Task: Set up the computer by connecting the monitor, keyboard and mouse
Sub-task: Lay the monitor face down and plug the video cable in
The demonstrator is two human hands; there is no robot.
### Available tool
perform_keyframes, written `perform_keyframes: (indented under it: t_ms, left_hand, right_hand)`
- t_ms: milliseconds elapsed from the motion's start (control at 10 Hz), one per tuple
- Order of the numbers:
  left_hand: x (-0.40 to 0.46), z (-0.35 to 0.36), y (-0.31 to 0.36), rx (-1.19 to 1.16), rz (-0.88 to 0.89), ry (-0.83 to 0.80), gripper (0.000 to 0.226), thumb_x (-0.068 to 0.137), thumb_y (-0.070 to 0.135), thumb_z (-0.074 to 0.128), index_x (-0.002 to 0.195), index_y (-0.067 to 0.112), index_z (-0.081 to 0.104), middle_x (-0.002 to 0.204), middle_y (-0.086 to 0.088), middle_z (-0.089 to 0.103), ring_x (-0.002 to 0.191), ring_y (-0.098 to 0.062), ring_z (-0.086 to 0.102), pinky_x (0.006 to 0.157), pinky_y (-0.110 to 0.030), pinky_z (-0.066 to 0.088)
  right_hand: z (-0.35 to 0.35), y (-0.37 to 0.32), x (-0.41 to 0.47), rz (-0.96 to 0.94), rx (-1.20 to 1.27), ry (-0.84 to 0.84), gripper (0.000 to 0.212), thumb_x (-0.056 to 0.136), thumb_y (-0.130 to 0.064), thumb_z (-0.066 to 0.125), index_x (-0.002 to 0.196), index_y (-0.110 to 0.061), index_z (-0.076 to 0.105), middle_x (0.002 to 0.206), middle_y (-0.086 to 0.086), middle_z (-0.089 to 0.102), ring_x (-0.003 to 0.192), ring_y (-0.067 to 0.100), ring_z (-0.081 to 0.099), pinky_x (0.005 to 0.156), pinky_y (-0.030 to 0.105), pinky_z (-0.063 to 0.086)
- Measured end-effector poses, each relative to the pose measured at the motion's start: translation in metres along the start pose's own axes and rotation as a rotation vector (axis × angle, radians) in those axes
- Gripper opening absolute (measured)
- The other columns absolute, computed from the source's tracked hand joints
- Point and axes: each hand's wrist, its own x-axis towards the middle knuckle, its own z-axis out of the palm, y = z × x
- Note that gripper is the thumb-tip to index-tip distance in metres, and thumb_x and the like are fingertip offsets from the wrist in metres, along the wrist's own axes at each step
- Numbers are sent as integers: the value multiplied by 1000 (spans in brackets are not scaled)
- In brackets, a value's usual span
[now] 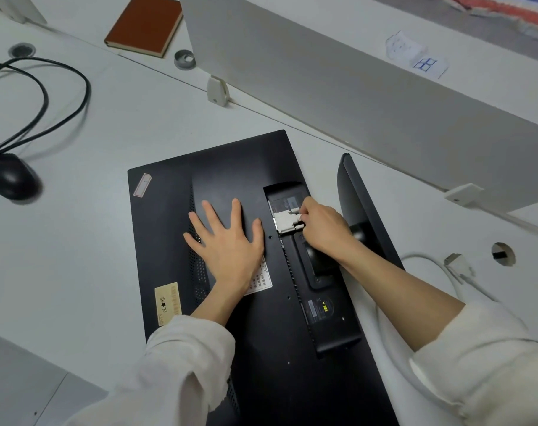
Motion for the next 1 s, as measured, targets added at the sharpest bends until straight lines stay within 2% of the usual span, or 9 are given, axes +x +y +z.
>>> perform_keyframes:
  t_ms: [100, 500, 600, 700, 800, 900, 1000]
  left_hand:
    - [-1, 0, 1, 1, 5, 15, 56, 87, 55, 36, 138, 33, 39, 154, -20, 20, 140, -46, 11, 107, -64, 13]
    - [1, 2, 3, 25, -1, 6, 56, 87, 54, 35, 138, 31, 38, 154, -20, 19, 139, -48, 10, 106, -65, 12]
    - [0, 1, 3, 19, -6, 7, 56, 87, 54, 34, 138, 32, 39, 154, -20, 19, 140, -48, 10, 106, -65, 12]
    - [0, 1, 3, 5, -2, 7, 56, 87, 54, 35, 138, 32, 39, 154, -19, 19, 140, -47, 9, 107, -64, 11]
    - [1, 0, 3, 1, -3, 6, 55, 87, 55, 35, 138, 32, 39, 154, -18, 19, 140, -46, 9, 107, -64, 11]
    - [0, 0, 3, -1, -5, 1, 56, 87, 55, 34, 138, 33, 39, 154, -18, 18, 140, -46, 9, 107, -64, 10]
    - [1, 0, 2, 0, -2, 3, 56, 87, 55, 34, 138, 33, 39, 154, -19, 19, 140, -46, 10, 107, -64, 11]
  right_hand:
    - [2, 1, -2, -11, -7, 33, 14, 90, -2, 42, 94, -15, 43, 97, 7, 59, 79, 27, 48, 64, 31, 35]
    - [5, 0, 2, -18, -2, 37, 21, 88, 0, 42, 90, -20, 40, 103, 8, 62, 79, 28, 46, 65, 30, 34]
    - [5, 0, 3, -20, 2, 39, 20, 88, 1, 42, 101, -14, 46, 106, 8, 61, 79, 26, 45, 66, 30, 34]
    - [6, 3, 2, -17, 39, 67, 26, 87, 2, 43, 109, -12, 40, 97, 6, 60, 77, 26, 48, 65, 31, 35]
    - [8, 5, 1, -56, 39, 82, 33, 88, 1, 42, 116, -15, 37, 102, 8, 62, 80, 30, 51, 65, 33, 36]
    - [9, 8, 2, -92, 37, 74, 39, 88, 1, 43, 121, -20, 43, 116, 2, 62, 96, 30, 56, 68, 30, 35]
    - [11, 11, 6, -114, 18, 62, 50, 86, 3, 42, 127, -25, 50, 121, 3, 61, 106, 29, 56, 71, 29, 38]
